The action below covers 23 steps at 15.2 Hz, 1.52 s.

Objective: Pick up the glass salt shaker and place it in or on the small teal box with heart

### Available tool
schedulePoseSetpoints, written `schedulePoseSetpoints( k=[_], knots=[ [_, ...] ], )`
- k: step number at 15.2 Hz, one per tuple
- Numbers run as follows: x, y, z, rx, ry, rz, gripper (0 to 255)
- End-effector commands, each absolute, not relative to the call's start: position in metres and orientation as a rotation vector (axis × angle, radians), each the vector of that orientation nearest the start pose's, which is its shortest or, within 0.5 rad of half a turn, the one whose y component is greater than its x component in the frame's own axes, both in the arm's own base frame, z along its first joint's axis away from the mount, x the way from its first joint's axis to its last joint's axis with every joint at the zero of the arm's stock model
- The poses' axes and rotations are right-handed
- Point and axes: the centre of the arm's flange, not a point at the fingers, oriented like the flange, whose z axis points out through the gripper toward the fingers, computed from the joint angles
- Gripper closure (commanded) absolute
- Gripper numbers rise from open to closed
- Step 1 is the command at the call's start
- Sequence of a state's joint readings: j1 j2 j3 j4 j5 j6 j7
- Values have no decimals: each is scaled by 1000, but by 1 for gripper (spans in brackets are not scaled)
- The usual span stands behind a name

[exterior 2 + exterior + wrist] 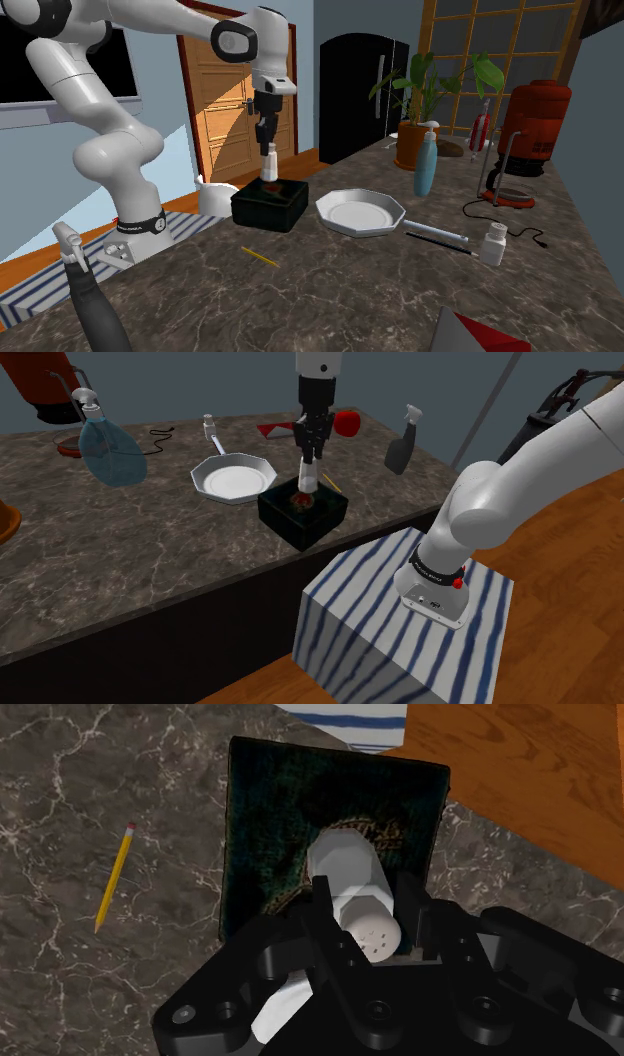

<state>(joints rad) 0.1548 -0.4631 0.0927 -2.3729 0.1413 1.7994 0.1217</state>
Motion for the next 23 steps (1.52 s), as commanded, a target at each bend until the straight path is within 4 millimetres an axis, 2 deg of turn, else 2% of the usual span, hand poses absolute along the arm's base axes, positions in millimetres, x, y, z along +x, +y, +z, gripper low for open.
schedulePoseSetpoints(
  k=[1, 3, 11, 12, 17, 21, 23],
  knots=[
    [383, 112, 476, -3060, -113, 192, 255],
    [383, 112, 463, -3060, -113, 192, 255],
    [383, 112, 463, -3060, -113, 192, 255],
    [383, 112, 463, -3060, -113, 192, 0],
    [383, 112, 463, -3060, -113, 192, 0],
    [389, 109, 513, -3060, -113, 192, 0],
    [389, 109, 513, -3060, -113, 192, 0]
  ],
)
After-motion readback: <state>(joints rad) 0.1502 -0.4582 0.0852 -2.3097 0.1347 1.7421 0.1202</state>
